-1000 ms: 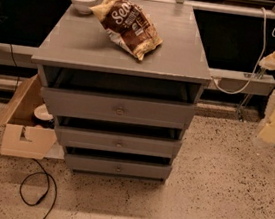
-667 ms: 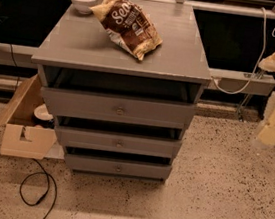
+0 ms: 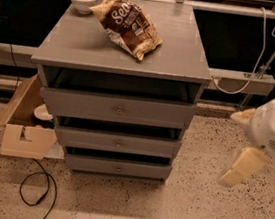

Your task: Open bottom drawer

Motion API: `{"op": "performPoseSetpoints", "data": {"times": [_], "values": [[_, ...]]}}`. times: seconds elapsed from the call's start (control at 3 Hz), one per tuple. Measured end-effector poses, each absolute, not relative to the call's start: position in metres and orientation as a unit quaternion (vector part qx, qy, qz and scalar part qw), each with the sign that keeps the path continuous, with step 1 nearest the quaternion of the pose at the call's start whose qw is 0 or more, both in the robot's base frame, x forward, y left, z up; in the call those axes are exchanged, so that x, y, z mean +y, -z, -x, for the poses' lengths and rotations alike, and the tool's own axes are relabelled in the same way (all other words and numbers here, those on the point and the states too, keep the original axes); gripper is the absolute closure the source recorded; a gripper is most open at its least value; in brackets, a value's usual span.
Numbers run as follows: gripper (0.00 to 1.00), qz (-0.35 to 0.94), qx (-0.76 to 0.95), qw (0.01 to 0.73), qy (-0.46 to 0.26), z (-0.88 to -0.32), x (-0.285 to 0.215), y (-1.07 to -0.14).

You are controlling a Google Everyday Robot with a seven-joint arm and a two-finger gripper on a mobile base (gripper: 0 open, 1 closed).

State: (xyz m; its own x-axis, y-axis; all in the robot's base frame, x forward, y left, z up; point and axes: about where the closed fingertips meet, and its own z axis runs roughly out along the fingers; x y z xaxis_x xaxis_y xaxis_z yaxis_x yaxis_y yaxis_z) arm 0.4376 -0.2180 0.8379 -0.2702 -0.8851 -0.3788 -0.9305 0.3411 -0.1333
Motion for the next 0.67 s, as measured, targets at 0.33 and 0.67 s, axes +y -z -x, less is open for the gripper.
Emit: {"op": "performPoseSetpoints", "data": {"times": [0.33, 0.67], "values": [[0.00, 0.532, 0.812, 0.224, -0.083, -0.444, -0.200, -0.789], [0.00, 0.526, 0.812, 0.242, -0.076, -0.454, -0.200, -0.784]]}}
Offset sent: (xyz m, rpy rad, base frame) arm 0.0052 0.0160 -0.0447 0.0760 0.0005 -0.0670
